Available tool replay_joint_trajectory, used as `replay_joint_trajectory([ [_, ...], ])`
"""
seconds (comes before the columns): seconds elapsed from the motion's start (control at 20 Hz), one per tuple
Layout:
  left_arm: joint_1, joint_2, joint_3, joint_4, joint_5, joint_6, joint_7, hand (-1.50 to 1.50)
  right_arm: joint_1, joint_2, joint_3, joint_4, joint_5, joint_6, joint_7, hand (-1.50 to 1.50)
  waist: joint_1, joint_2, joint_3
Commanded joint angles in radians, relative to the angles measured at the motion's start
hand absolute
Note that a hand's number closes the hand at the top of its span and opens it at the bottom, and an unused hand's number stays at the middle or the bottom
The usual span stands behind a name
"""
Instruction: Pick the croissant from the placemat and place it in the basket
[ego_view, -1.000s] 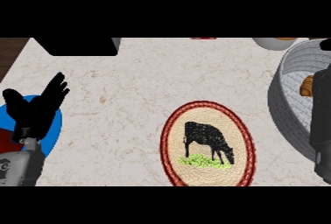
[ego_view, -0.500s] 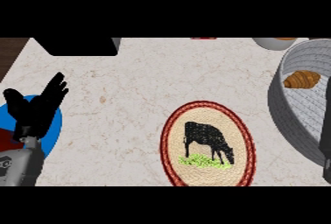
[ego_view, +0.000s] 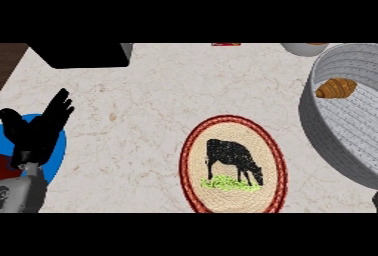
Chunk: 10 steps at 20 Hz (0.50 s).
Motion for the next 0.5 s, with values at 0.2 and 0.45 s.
replay_joint_trajectory([
  [0.2, 0.058, 0.002, 0.001, -0.031, 0.006, -0.020, -0.009, 0.00, 0.332, 0.175, 0.046, -0.569, -0.184, 0.260, 0.035, -1.50, -0.007, -0.005, 0.000],
  [0.45, 0.001, 0.007, 0.003, -0.035, 0.007, -0.008, 0.046, 0.00, 0.577, 0.178, 0.108, -0.855, -0.314, 0.390, 0.124, -1.50, 0.000, 0.002, 0.001],
])
